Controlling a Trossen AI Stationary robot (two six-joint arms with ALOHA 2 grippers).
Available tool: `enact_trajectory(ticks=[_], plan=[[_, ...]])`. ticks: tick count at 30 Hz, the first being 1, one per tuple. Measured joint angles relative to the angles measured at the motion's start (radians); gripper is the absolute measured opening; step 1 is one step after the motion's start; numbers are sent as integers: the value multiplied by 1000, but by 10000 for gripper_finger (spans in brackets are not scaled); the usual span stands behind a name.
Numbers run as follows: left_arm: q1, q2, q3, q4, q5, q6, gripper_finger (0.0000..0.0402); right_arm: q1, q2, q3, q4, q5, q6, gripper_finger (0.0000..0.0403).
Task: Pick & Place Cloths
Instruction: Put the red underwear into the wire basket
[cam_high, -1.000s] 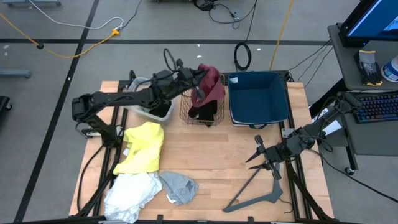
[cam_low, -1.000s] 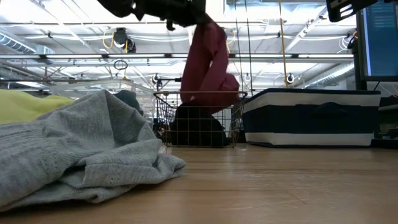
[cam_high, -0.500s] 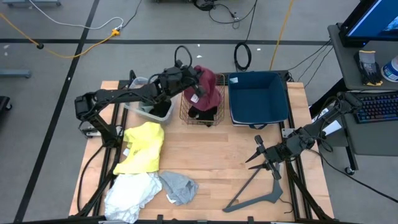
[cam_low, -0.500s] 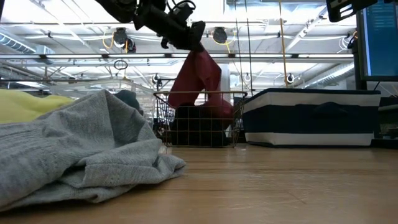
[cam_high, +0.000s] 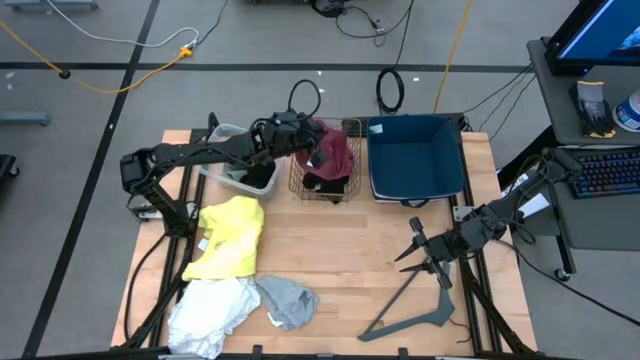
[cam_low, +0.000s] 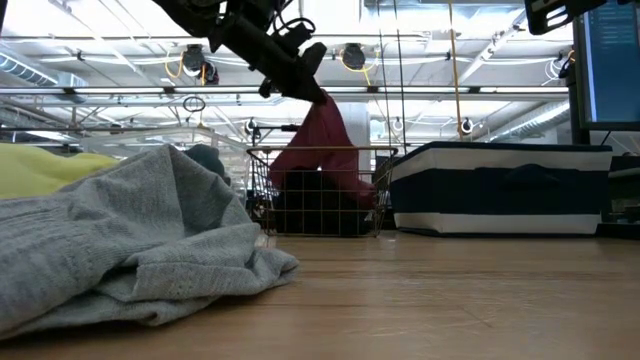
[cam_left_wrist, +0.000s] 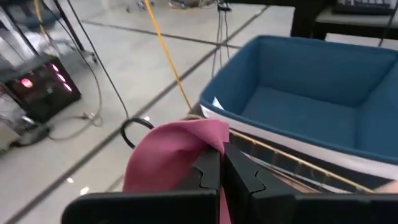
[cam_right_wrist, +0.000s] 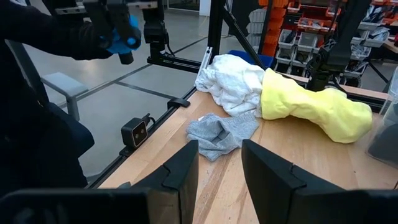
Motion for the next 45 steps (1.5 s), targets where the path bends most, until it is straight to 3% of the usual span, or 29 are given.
enact_trajectory(ticks=[10,23,41,45], plan=[[-4,28,-1,-85,60,-125,0,0,0,0,4,0,4,114],[15,228,-2,-76,87,-242,0,0,0,0,3,1,75,114],[13,239,-3,-77,155,-261,0,0,0,0,3,3,67,114],[10,239,-3,-78,159,-277,16,0,0,0,3,3,67,114]])
